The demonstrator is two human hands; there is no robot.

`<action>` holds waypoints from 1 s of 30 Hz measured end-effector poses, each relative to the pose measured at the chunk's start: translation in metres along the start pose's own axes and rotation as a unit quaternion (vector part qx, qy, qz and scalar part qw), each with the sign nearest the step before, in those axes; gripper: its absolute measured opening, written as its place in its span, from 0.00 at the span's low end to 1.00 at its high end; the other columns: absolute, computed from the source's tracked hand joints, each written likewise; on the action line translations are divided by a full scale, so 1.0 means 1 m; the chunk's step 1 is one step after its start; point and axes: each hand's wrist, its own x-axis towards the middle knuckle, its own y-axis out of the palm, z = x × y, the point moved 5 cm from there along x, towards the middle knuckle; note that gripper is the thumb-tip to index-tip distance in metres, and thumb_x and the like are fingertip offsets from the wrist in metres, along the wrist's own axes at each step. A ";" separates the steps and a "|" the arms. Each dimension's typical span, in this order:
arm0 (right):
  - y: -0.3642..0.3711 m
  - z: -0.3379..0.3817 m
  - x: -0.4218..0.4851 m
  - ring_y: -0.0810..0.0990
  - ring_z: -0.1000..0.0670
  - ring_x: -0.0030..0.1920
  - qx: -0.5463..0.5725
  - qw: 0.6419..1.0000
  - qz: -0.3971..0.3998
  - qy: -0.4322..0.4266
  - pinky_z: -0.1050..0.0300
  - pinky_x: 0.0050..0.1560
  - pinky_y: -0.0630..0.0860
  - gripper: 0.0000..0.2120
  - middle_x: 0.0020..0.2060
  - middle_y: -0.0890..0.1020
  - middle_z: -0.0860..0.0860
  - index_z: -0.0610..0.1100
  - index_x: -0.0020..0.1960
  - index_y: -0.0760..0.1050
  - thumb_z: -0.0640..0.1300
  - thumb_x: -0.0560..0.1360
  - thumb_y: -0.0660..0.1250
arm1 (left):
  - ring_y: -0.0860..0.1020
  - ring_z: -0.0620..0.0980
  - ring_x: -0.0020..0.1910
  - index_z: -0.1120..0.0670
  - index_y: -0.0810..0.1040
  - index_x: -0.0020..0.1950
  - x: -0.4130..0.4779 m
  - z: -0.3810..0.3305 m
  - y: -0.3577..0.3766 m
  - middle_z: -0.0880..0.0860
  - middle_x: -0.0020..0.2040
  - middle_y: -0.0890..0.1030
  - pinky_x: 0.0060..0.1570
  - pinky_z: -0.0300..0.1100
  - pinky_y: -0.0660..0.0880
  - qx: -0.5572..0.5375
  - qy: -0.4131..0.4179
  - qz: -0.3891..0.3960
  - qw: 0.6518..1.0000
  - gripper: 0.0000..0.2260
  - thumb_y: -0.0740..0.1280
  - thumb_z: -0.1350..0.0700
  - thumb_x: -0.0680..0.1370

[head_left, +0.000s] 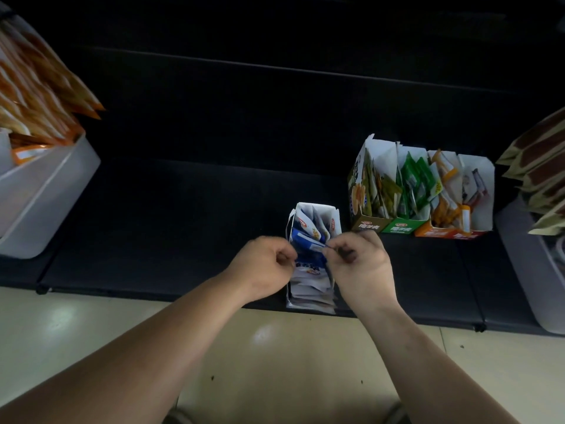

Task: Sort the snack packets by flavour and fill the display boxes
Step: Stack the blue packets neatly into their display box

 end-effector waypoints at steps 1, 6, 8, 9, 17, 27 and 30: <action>-0.001 0.001 0.000 0.81 0.55 0.42 0.005 1.000 -0.002 -0.004 0.54 0.47 0.82 0.08 0.48 0.76 0.53 0.52 0.44 0.84 0.40 0.74 0.77 | 0.82 0.42 0.47 0.46 0.85 0.51 0.000 0.000 -0.001 0.42 0.44 0.84 0.52 0.38 0.79 -0.019 0.001 -0.011 1.000 0.07 0.70 0.57 0.79; -0.012 0.012 -0.002 0.81 0.55 0.41 0.060 0.998 -0.010 0.007 0.57 0.45 0.80 0.10 0.44 0.80 0.52 0.50 0.41 0.81 0.37 0.74 0.76 | 0.84 0.45 0.47 0.47 0.85 0.50 0.002 -0.008 -0.010 0.47 0.45 0.86 0.52 0.40 0.80 -0.163 -0.041 -0.057 0.984 0.03 0.72 0.55 0.80; -0.016 0.019 -0.002 0.81 0.55 0.40 0.088 0.996 0.004 0.029 0.57 0.43 0.79 0.09 0.39 0.82 0.54 0.49 0.42 0.80 0.37 0.75 0.74 | 0.84 0.44 0.45 0.47 0.83 0.52 0.001 -0.011 -0.014 0.47 0.45 0.85 0.47 0.37 0.79 -0.169 -0.045 -0.073 0.982 0.04 0.74 0.56 0.78; -0.019 0.021 -0.001 0.81 0.56 0.39 0.111 0.993 0.009 0.044 0.57 0.42 0.78 0.09 0.37 0.82 0.54 0.49 0.43 0.79 0.37 0.76 0.73 | 0.83 0.41 0.44 0.47 0.82 0.54 0.000 -0.013 -0.016 0.46 0.45 0.85 0.46 0.35 0.77 -0.165 -0.042 -0.072 0.983 0.07 0.75 0.56 0.78; -0.039 0.054 0.000 0.88 0.49 0.48 0.267 0.960 0.027 0.077 0.52 0.42 0.86 0.04 0.44 0.87 0.47 0.46 0.49 0.75 0.40 0.82 0.69 | 0.83 0.46 0.45 0.45 0.84 0.52 -0.014 -0.026 -0.027 0.47 0.50 0.84 0.47 0.36 0.80 -0.170 -0.001 -0.058 0.984 0.07 0.77 0.54 0.76; -0.040 0.068 -0.011 0.85 0.41 0.39 0.325 0.903 0.150 0.238 0.48 0.43 0.84 0.26 0.39 0.87 0.42 0.41 0.48 0.86 0.61 0.83 0.61 | 0.88 0.56 0.47 0.57 0.84 0.54 -0.037 -0.061 -0.071 0.58 0.46 0.88 0.51 0.52 0.83 -0.341 0.018 -0.030 0.939 0.05 0.69 0.59 0.82; -0.039 0.078 -0.016 0.85 0.50 0.38 0.344 0.910 0.141 0.182 0.55 0.42 0.81 0.10 0.37 0.87 0.47 0.37 0.43 0.86 0.42 0.80 0.71 | 0.87 0.57 0.49 0.60 0.84 0.52 -0.042 -0.067 -0.075 0.59 0.48 0.88 0.54 0.54 0.83 -0.378 0.013 -0.026 0.925 0.04 0.72 0.61 0.80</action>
